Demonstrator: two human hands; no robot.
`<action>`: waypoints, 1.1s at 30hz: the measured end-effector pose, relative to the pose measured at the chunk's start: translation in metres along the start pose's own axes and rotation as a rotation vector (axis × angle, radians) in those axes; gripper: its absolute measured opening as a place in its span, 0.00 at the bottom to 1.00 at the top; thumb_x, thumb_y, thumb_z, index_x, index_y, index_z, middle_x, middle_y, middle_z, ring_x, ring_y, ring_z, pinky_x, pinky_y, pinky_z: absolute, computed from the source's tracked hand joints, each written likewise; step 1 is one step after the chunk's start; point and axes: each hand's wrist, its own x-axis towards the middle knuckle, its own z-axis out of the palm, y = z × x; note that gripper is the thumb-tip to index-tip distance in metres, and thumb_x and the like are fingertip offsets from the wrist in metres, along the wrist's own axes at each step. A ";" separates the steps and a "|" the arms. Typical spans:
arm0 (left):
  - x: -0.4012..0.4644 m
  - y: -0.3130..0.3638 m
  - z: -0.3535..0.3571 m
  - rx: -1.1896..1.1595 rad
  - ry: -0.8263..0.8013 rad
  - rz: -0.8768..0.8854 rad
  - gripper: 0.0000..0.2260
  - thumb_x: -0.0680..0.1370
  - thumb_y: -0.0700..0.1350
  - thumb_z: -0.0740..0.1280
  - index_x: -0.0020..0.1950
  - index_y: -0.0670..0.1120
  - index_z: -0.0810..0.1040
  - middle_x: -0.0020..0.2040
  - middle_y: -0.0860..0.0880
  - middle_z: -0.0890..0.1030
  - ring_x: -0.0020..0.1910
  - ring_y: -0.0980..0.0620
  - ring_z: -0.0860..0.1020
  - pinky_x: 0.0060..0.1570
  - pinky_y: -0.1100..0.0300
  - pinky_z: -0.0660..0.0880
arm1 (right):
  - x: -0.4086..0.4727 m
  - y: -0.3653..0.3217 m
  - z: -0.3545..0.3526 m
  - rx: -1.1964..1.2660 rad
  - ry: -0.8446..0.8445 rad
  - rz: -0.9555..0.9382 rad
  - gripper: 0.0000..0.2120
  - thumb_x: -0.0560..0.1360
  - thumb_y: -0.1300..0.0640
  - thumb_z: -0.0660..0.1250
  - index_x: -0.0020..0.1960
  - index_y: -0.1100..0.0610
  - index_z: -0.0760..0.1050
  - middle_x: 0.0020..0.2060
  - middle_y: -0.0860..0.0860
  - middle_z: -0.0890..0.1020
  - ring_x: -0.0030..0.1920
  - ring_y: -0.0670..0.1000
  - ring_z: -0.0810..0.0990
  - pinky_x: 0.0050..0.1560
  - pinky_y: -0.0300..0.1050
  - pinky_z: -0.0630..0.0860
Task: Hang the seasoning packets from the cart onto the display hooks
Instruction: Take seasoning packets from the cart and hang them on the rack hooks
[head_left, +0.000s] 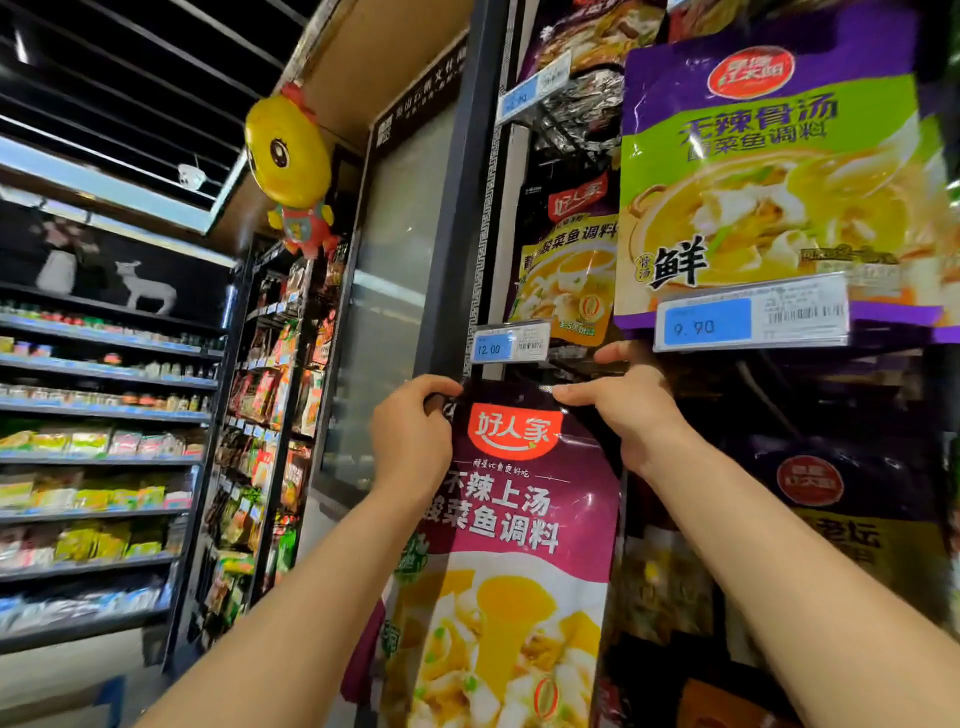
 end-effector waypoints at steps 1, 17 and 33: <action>0.003 -0.001 0.001 0.060 -0.004 0.050 0.15 0.78 0.33 0.59 0.58 0.46 0.80 0.57 0.48 0.80 0.51 0.57 0.72 0.41 0.71 0.67 | 0.007 0.002 0.002 0.009 0.018 0.001 0.23 0.63 0.65 0.78 0.45 0.49 0.67 0.54 0.55 0.76 0.54 0.58 0.78 0.53 0.58 0.78; 0.021 -0.021 0.008 0.440 -0.019 0.557 0.20 0.71 0.30 0.64 0.62 0.36 0.78 0.49 0.36 0.78 0.43 0.35 0.79 0.38 0.50 0.77 | 0.035 0.030 0.020 -0.005 0.049 -0.344 0.15 0.66 0.68 0.74 0.35 0.52 0.73 0.32 0.48 0.78 0.35 0.45 0.77 0.44 0.46 0.76; 0.016 -0.027 0.029 0.183 -0.078 0.275 0.17 0.81 0.47 0.60 0.68 0.43 0.69 0.53 0.53 0.70 0.55 0.47 0.75 0.43 0.72 0.66 | 0.038 0.014 0.020 0.290 -0.031 -0.101 0.14 0.67 0.70 0.72 0.34 0.55 0.72 0.34 0.53 0.80 0.33 0.50 0.81 0.30 0.41 0.79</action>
